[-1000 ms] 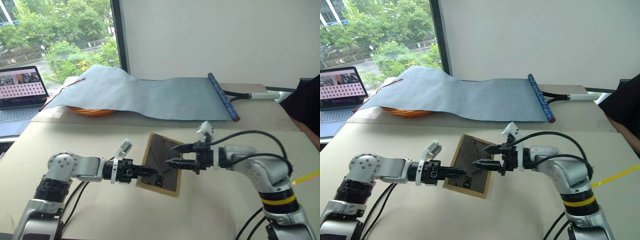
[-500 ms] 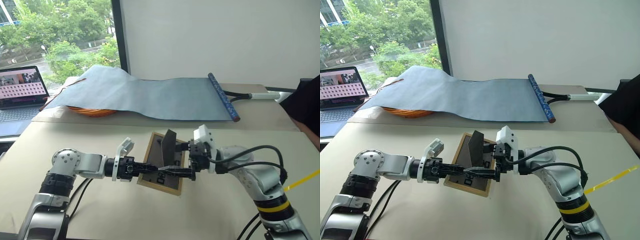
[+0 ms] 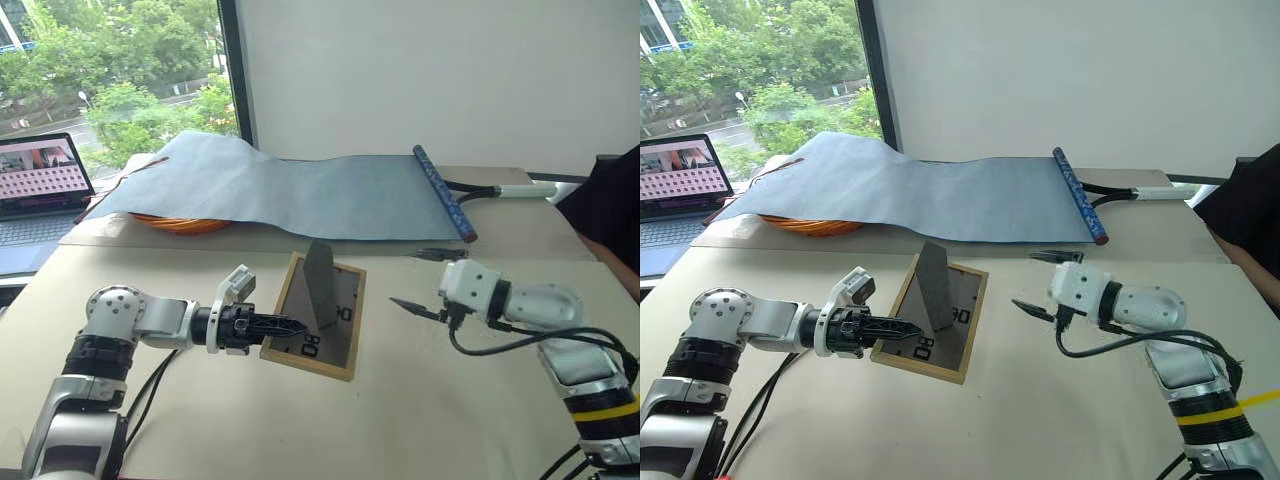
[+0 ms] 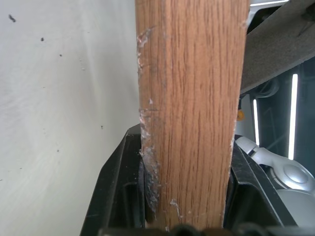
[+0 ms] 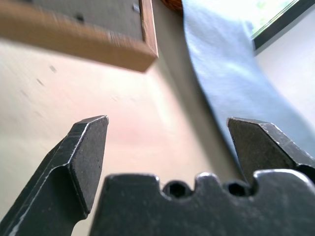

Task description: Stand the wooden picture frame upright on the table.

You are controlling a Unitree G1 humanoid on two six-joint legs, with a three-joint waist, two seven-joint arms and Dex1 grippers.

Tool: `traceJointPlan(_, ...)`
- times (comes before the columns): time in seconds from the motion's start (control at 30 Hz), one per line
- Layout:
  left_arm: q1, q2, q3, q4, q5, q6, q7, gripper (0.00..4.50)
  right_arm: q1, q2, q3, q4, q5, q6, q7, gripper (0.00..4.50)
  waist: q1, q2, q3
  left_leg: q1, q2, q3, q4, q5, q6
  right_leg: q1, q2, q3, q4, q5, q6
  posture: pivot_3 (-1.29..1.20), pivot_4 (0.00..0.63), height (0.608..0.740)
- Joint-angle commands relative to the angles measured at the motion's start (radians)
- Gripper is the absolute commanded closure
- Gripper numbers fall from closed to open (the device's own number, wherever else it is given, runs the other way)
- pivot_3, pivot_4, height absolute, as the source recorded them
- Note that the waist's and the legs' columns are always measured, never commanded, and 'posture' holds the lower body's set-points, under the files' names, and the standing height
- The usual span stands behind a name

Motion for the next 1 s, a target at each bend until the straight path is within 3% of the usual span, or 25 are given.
traceJointPlan(0.03,-0.047,-0.006,0.002,0.003,0.007,0.003,-0.046,3.33,-0.015,-0.002,0.047,0.074,-0.356,-0.41,-0.281,0.04,0.001,0.0,0.0,0.0,0.0,0.0,0.0,0.0,0.0,0.0,0.0,0.0,0.0,0.0,0.0,0.0,0.15,0.694)
traceJointPlan(0.27,-0.06,-0.009,-0.013,0.007,0.015,0.003,-0.065,3.33,-0.043,0.086,0.094,0.122,-0.713,-0.57,-0.673,0.04,0.003,0.0,0.0,0.0,0.0,0.0,0.0,0.002,-0.003,0.0,0.0,0.0,0.001,0.0,0.0,0.0,0.15,0.694)
traceJointPlan(0.43,-0.057,-0.009,-0.022,-0.005,0.014,0.003,-0.067,3.33,-0.079,0.117,0.126,0.144,-0.841,-0.581,-0.842,0.04,0.003,0.0,0.0,0.001,0.0,0.0,0.001,0.003,-0.003,0.0,0.0,0.0,0.004,0.0,0.0,0.0,0.15,0.694)
traceJointPlan(0.53,-0.051,-0.004,-0.018,-0.032,0.025,0.003,-0.075,3.33,-0.097,0.119,0.146,0.176,-0.839,-0.599,-0.885,0.75,0.003,0.0,0.0,0.001,0.0,0.0,0.002,0.003,-0.003,0.001,0.0,0.0,0.004,0.0,0.0,0.0,0.15,0.694)
traceJointPlan(0.77,0.014,0.006,0.021,-0.2,0.115,-0.02,-0.125,3.33,-0.118,0.111,0.16,0.205,-0.817,-0.608,-0.924,3.09,0.0,0.0,0.0,0.001,0.0,-0.001,0.004,0.003,-0.002,0.002,0.0,-0.001,0.006,0.0,0.0,0.0,0.15,0.694)
traceJointPlan(0.8,0.024,0.006,0.026,-0.222,0.134,-0.026,-0.14,3.33,-0.119,0.109,0.162,0.207,-0.813,-0.609,-0.926,3.15,0.0,0.0,0.0,0.001,0.0,-0.001,0.004,0.003,-0.002,0.002,0.0,-0.001,0.006,0.0,0.0,0.0,0.15,0.694)
traceJointPlan(0.87,0.049,0.015,0.039,-0.261,0.164,-0.039,-0.181,2.33,-0.119,0.105,0.161,0.206,-0.807,-0.612,-0.929,3.17,0.001,0.0,0.0,0.001,0.0,-0.001,0.004,0.003,-0.002,0.002,0.0,-0.001,0.007,0.0,0.0,0.0,0.15,0.694)
traceJointPlan(1.0,0.144,0.048,0.177,-0.392,0.279,-0.251,-0.316,1.03,-0.131,0.099,0.16,0.237,-0.705,-0.606,-0.868,3.28,-0.003,0.001,0.001,0.001,0.0,-0.002,0.006,0.003,-0.002,0.003,0.0,-0.001,0.007,0.0,0.0,0.0,0.15,0.694)
